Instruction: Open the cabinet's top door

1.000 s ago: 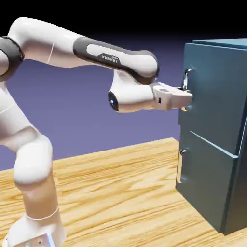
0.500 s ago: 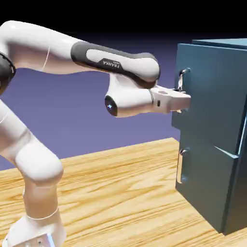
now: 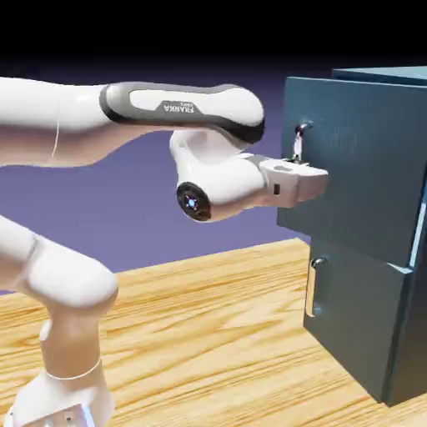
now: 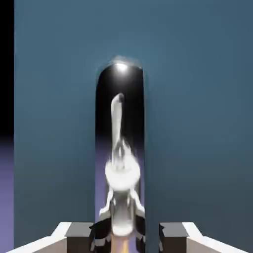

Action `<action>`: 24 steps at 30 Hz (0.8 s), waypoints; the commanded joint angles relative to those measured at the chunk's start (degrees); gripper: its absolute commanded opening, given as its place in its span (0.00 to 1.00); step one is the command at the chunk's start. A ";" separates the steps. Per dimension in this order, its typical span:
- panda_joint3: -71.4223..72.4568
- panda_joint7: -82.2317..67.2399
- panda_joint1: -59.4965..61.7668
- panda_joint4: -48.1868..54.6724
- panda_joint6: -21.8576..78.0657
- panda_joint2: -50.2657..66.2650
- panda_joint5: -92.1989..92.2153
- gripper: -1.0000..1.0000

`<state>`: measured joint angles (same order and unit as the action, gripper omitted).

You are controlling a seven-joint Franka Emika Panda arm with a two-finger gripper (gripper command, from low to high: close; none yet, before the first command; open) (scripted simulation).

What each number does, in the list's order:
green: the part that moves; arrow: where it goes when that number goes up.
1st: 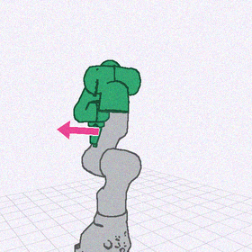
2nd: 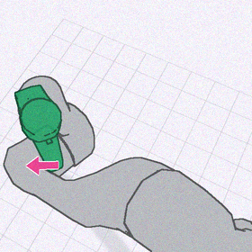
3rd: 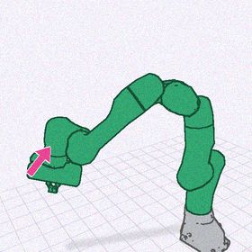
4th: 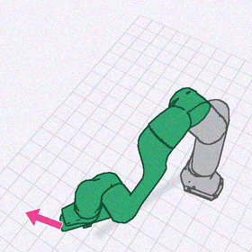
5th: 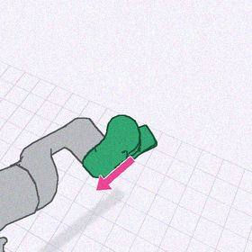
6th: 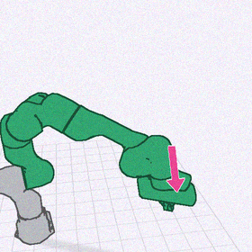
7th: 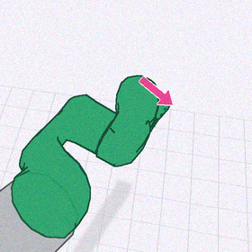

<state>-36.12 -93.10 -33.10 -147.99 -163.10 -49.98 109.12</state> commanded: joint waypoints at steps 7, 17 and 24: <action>-2.52 13.20 1.54 -3.18 3.76 -4.54 -17.27 0.00; -9.43 28.94 9.63 -3.67 23.46 -6.28 -41.70 0.00; -18.72 33.63 9.98 2.37 40.90 -4.73 -54.35 0.00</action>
<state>-54.85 -59.44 -23.12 -145.64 -122.14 -54.69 54.65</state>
